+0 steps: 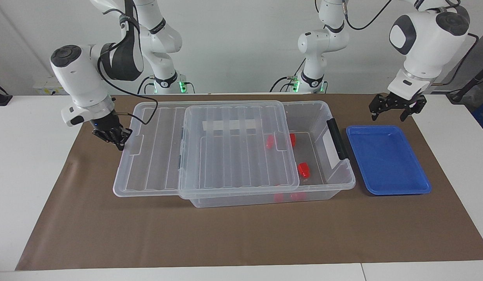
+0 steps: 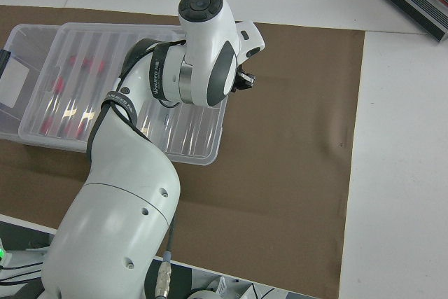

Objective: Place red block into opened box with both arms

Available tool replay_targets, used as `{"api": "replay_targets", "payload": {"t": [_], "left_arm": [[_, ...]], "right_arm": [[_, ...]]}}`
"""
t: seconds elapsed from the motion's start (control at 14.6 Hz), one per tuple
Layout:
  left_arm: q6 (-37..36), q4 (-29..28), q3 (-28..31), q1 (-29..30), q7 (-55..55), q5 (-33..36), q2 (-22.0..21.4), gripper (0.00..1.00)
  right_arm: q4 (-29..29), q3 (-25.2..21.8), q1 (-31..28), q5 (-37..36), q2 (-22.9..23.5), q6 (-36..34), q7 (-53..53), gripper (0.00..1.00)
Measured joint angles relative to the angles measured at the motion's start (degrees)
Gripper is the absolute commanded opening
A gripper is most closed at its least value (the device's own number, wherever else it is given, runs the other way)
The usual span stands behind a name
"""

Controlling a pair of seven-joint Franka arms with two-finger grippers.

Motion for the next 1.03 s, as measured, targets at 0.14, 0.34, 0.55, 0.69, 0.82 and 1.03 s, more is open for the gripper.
{"api": "replay_targets", "payload": {"t": [0.14,0.34,0.55,0.69,0.82,1.03], "left_arm": [[0.00,0.27,-0.18,-3.63,0.10,-0.57,-0.83,1.00],[0.05,1.11,-0.83,-11.34,-0.18,-0.16,-1.41,1.00],[-0.03,2.92,-0.77,-12.97,-0.48,0.35,-2.22,1.00],[-0.80,5.26,0.28,-12.11,-0.36,0.35,-1.95,1.00],[-5.47,10.04,0.75,-10.26,-0.17,0.34,-0.48,1.00],[-10.45,15.43,0.53,-9.50,0.15,0.35,1.72,1.00]], "right_arm": [[0.01,0.05,0.94,0.51,-0.01,-1.33,0.00,0.00],[0.00,0.09,2.44,2.67,-0.01,-1.52,-0.03,0.00],[0.01,0.12,3.99,2.86,-0.01,-1.64,-0.03,0.00],[0.00,0.12,5.07,2.93,0.00,-1.85,-0.04,0.00],[0.00,0.15,7.13,3.00,-0.01,-1.86,-0.04,0.00],[0.01,0.18,9.86,3.29,-0.03,-1.86,0.50,0.00]]}}
